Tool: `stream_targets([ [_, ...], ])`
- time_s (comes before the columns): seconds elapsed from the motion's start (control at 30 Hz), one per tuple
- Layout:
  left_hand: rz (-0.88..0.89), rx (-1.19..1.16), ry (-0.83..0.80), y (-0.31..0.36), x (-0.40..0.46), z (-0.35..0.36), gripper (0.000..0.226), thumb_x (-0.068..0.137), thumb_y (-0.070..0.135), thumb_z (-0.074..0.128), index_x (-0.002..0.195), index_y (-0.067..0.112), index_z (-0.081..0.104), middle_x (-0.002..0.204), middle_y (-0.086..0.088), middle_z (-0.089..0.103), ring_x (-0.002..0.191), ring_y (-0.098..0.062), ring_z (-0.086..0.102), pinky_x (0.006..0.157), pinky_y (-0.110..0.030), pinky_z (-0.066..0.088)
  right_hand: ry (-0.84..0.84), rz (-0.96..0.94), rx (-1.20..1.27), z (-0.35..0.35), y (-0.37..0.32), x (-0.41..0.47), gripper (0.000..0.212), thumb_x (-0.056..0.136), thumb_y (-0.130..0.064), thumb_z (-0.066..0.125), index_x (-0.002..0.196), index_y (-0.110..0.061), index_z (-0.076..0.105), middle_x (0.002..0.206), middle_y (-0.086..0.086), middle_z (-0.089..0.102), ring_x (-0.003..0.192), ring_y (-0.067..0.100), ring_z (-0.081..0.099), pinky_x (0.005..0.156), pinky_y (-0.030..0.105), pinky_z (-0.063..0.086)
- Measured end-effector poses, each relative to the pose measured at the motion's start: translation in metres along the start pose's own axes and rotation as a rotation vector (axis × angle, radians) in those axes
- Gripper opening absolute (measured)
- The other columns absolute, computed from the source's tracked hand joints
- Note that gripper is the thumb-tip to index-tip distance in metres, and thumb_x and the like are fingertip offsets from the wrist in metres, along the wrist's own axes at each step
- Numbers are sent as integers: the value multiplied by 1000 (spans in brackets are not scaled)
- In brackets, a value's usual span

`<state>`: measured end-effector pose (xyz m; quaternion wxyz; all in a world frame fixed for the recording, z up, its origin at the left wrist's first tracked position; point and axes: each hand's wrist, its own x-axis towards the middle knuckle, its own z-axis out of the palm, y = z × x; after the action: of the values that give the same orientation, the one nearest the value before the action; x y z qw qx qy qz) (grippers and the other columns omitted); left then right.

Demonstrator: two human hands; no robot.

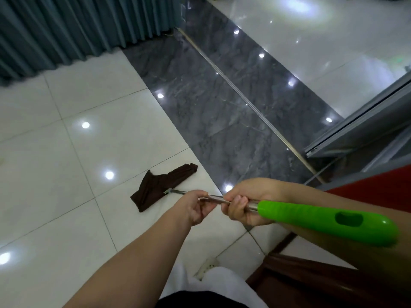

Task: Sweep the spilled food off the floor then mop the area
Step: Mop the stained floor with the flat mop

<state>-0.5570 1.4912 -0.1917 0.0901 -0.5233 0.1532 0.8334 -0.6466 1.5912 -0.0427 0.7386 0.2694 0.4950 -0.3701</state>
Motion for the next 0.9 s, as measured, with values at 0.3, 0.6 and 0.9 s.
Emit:
stream_targets([
  [0.3, -42, -114, -58, -17, 16, 80, 19, 94, 1, 38, 83, -11, 48, 62, -23, 65, 43, -31, 66, 37, -33, 53, 67, 8, -55, -67, -45, -38, 24, 99, -5, 35, 79, 3, 47, 54, 11, 45, 23, 9, 36, 23, 12, 30],
  [0.6, -74, -226, -75, 25, 59, 116, 20, 94, 4, 44, 85, -12, 50, 80, -23, 62, 64, -32, 66, 59, -37, 57, 52, 72, -308, -100, -128, -30, 8, 84, -2, 50, 81, -5, 43, 73, -1, 32, 31, 1, 34, 24, 10, 30],
  [0.9, -40, -413, -8, 104, 108, 113, 31, 100, 17, 41, 90, -10, 53, 86, -23, 62, 81, -33, 63, 49, -38, 58, 46, 91, -559, -83, -232, 1, 12, 95, 0, 36, 87, -4, 44, 68, 5, 39, 31, 3, 37, 23, 11, 29],
])
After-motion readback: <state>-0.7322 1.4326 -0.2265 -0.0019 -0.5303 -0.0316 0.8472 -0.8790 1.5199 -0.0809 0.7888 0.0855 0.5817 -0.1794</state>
